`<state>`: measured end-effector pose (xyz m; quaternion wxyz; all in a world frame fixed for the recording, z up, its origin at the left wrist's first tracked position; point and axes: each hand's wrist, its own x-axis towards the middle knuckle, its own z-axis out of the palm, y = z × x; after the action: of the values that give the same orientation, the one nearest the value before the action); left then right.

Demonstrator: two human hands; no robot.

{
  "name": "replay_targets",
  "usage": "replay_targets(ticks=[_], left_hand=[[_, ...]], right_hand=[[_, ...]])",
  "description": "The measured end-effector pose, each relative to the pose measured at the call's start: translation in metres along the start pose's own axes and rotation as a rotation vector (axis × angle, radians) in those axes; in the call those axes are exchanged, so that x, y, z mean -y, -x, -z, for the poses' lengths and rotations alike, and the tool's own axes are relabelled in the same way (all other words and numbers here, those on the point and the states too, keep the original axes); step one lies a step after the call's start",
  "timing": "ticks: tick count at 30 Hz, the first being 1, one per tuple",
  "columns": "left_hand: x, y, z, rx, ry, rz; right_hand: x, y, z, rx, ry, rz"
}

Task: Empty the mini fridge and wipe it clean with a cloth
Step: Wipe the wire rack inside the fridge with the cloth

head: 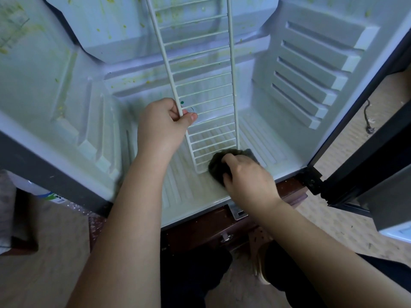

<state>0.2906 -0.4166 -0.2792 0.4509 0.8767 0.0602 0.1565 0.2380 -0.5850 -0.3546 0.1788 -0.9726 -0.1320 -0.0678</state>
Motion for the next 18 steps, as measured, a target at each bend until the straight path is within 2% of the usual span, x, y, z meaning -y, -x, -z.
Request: replay_targets(ticks=[6,8,10,12,13,16,18], left_hand=[[0.002,0.003,0.001,0.013,0.073,0.016],[0.003,0.006,0.001,0.003,0.117,0.021],[0.003,0.007,0.005,-0.044,0.161,0.022],[0.000,0.008,0.009,-0.113,0.207,0.005],[-0.002,0.009,0.010,-0.147,0.230,-0.010],[-0.005,0.010,0.012,-0.241,0.266,-0.045],[-0.007,0.009,0.015,-0.298,0.275,-0.070]], right_hand=[[-0.025,-0.010,0.020,0.046,-0.074,-0.175],[-0.042,-0.016,0.031,-0.039,-0.141,-0.272],[-0.061,-0.023,0.039,-0.206,-0.201,-0.350],[-0.074,-0.030,0.037,-0.314,-0.222,-0.341],[-0.078,-0.034,0.031,-0.292,-0.216,-0.306],[-0.087,-0.043,0.000,-0.046,-0.141,-0.173],[-0.092,-0.053,-0.012,-0.001,-0.082,-0.117]])
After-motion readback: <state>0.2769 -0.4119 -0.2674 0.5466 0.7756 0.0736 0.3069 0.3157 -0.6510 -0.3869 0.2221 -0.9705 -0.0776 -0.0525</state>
